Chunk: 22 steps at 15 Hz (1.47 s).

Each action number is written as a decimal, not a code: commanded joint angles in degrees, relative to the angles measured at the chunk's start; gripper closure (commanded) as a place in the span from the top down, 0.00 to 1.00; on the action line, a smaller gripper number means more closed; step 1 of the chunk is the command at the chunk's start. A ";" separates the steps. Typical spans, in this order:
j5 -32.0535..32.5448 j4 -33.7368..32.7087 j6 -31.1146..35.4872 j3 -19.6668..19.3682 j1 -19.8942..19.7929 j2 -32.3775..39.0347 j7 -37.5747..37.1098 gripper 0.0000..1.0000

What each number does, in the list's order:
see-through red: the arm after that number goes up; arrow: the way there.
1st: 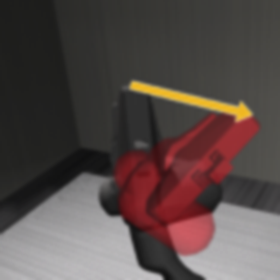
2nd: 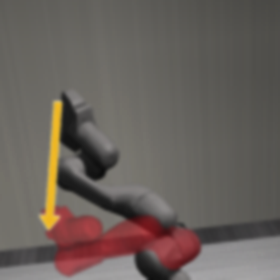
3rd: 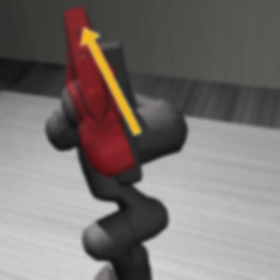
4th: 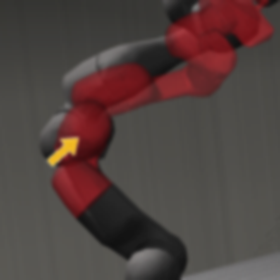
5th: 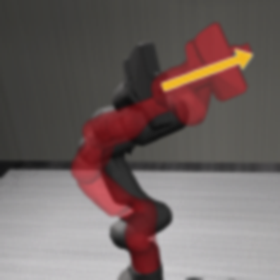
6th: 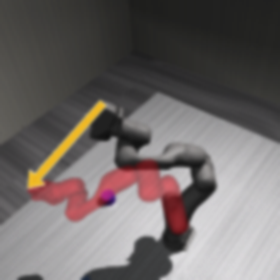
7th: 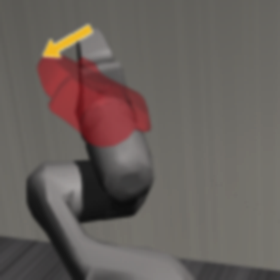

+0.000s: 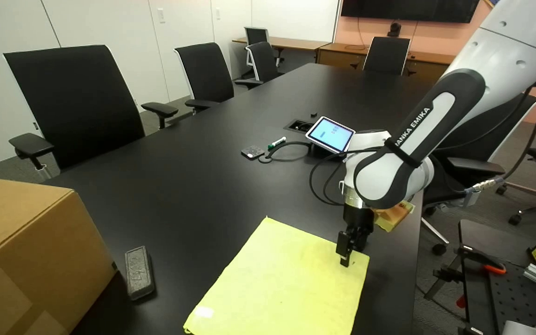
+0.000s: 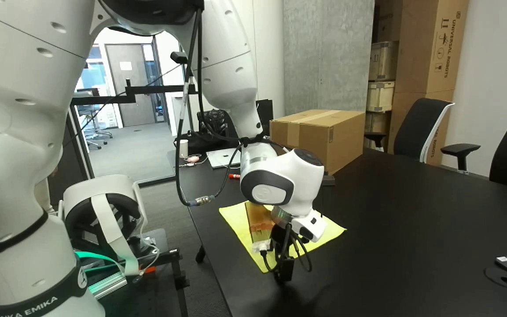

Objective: Fold the towel

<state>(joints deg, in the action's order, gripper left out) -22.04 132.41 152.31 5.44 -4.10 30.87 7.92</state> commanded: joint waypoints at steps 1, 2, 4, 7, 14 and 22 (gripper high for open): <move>0.11 -0.09 0.13 2.91 -1.94 -0.90 1.12 1.00; 0.47 -0.33 -0.39 3.16 -1.89 -1.23 1.16 1.00; 1.13 -0.82 -1.22 3.33 -1.52 -1.71 0.85 1.00; 1.18 -1.95 -2.39 4.05 -1.93 -1.49 1.56 1.00; 0.29 -3.74 -6.01 4.87 -3.29 -0.75 4.16 1.00; 1.14 -6.60 -14.84 3.63 -3.76 -0.86 6.83 0.91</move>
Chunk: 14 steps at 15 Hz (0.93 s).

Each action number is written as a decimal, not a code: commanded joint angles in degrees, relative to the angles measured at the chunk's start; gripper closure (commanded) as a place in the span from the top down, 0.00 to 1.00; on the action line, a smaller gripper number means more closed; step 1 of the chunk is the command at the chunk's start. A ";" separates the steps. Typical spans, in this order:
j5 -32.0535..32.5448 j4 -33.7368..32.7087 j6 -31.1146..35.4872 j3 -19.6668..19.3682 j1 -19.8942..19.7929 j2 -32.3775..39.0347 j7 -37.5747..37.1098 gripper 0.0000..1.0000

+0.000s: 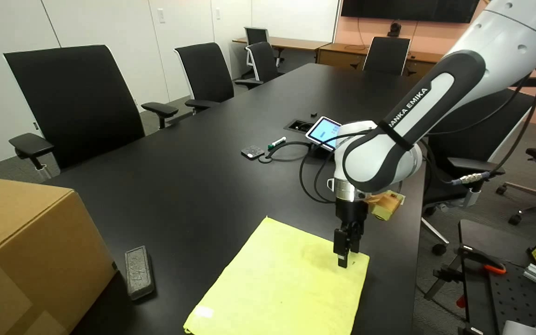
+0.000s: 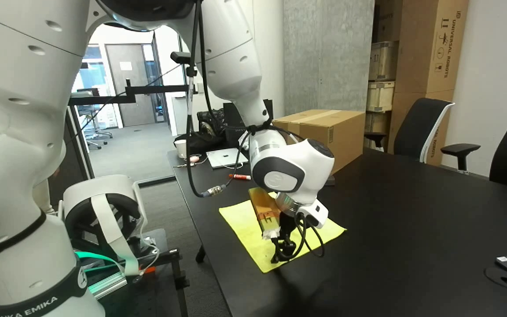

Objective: Fold the towel

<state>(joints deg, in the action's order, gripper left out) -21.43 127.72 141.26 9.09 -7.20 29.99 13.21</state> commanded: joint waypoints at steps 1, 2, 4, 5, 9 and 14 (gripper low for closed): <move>0.53 -2.40 -4.39 -0.17 -0.57 0.36 1.76 0.91; 0.40 -2.76 -5.13 -0.24 -0.61 0.48 2.03 0.91; 0.19 -3.31 -6.22 -0.42 -0.62 0.72 2.46 0.90; 0.23 -3.56 -6.52 -0.62 -0.55 0.85 2.41 0.91; 0.76 -4.32 -6.23 -1.73 -0.11 2.19 1.53 0.97; 1.48 -5.74 -6.00 -2.21 0.36 4.63 0.72 0.98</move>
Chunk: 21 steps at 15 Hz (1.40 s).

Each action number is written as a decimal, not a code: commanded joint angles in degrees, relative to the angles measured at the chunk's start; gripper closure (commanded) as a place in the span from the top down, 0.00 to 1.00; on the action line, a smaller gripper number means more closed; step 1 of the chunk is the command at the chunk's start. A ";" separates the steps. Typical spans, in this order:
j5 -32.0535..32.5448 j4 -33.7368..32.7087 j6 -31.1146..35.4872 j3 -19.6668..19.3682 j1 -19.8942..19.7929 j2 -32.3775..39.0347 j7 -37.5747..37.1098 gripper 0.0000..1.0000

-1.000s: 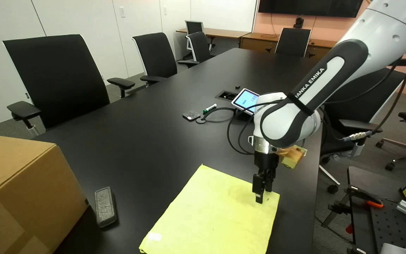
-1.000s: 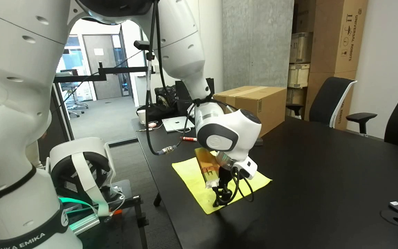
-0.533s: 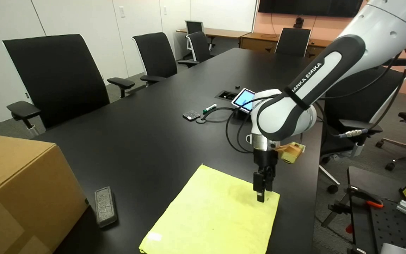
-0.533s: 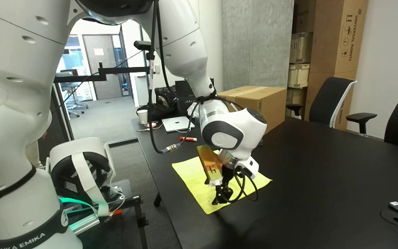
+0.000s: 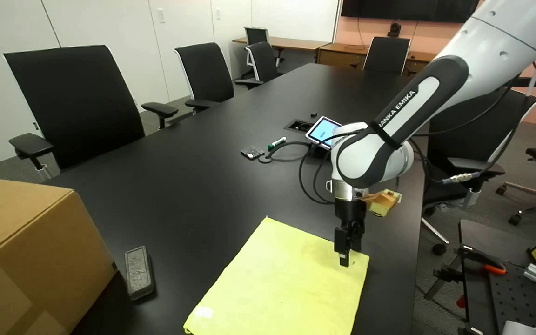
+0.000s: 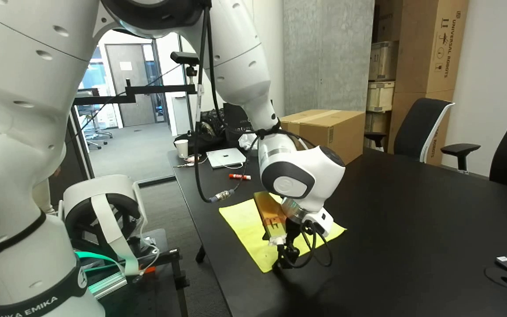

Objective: Fold the towel

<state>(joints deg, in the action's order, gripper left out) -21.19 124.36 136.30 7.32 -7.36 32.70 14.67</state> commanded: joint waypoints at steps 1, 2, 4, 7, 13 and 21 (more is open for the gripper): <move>1.29 -2.49 -1.25 -0.28 0.49 1.92 -0.61 0.97; 1.52 -2.55 -1.45 -0.26 0.55 1.64 -0.64 0.95; 1.82 -2.97 -1.76 -0.07 0.55 1.33 -0.33 0.89; 2.08 -3.85 -2.88 0.32 0.64 0.92 0.20 0.81; 2.46 -5.87 -5.59 0.56 0.84 1.13 0.61 0.71; 3.43 -7.84 -8.18 -0.76 1.27 3.88 -0.71 0.47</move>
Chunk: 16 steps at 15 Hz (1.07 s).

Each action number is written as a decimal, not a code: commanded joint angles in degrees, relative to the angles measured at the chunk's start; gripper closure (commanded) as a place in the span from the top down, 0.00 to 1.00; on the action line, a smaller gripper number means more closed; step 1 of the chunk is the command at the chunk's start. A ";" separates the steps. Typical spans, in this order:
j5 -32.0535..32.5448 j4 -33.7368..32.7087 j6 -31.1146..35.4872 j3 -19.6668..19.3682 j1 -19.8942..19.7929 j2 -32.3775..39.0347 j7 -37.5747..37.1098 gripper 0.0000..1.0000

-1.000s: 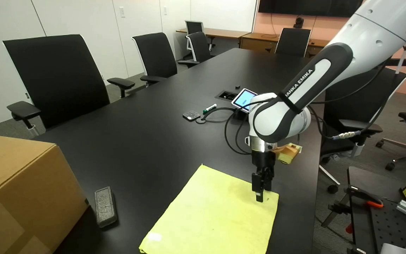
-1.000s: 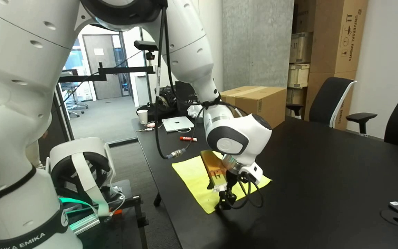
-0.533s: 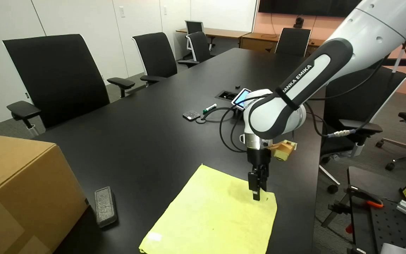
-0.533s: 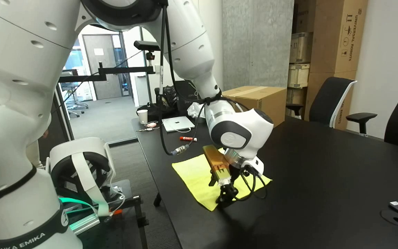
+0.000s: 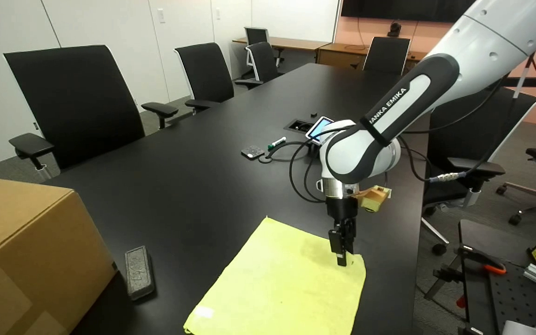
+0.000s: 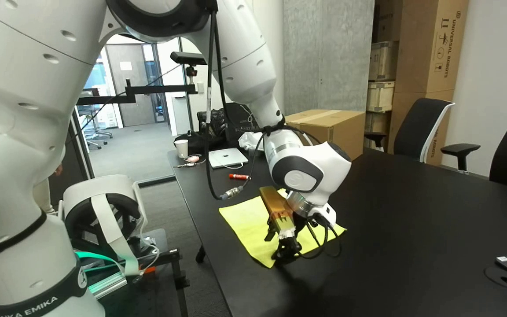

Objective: Fold the towel

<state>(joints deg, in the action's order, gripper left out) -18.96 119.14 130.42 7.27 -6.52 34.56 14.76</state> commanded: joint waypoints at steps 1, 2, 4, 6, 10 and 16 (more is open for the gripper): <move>1.35 -2.87 -2.73 -0.79 0.40 2.28 -0.84 0.45; 1.49 -3.18 -3.34 -0.90 0.37 2.38 -0.93 0.42; 1.99 -4.00 -5.33 -1.11 0.20 2.52 -0.74 0.19; 2.72 -4.34 -8.50 -1.26 0.08 1.35 -0.13 0.08; 4.19 -6.41 -16.69 -0.85 -0.34 -0.01 2.32 0.06; 2.04 -11.91 -25.08 -1.11 -0.78 0.54 4.63 0.07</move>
<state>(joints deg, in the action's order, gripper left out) -16.02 110.23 109.10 6.33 -6.89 35.18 19.04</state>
